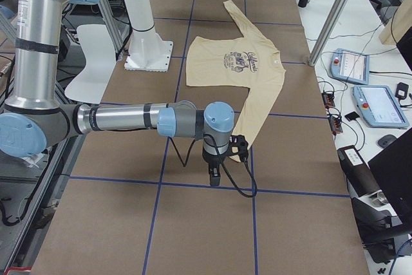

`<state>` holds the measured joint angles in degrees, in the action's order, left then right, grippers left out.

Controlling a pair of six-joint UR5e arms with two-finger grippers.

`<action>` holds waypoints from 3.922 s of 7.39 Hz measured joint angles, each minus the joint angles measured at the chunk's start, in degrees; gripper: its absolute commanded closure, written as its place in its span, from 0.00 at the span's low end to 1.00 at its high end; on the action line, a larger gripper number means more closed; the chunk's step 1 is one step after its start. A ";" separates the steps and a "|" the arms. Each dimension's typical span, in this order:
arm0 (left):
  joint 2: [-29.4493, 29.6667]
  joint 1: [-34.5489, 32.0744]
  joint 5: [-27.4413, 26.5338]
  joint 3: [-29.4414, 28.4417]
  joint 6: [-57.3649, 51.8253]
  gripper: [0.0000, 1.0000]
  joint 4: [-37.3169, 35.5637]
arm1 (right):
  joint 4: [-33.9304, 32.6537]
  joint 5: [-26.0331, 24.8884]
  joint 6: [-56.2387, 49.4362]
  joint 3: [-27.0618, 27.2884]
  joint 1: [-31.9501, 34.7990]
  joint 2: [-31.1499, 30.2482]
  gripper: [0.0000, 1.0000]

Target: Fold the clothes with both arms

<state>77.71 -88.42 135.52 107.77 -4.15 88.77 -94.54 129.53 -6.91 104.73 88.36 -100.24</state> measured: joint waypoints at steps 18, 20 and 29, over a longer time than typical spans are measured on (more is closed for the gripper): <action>11.89 0.09 -7.05 3.57 -2.36 0.00 3.41 | 32.37 7.31 22.72 -15.99 -10.13 7.76 0.12; 11.86 0.09 -6.91 3.59 -2.36 0.00 3.41 | 45.23 5.38 32.01 -24.06 -14.57 10.50 0.16; 11.85 0.09 -6.76 3.08 -2.36 0.00 3.25 | 49.89 -3.55 36.83 -26.99 -24.35 11.76 0.35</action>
<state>89.56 -88.33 128.76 110.85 -6.50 92.02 -44.65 125.98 29.92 77.75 64.01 -88.48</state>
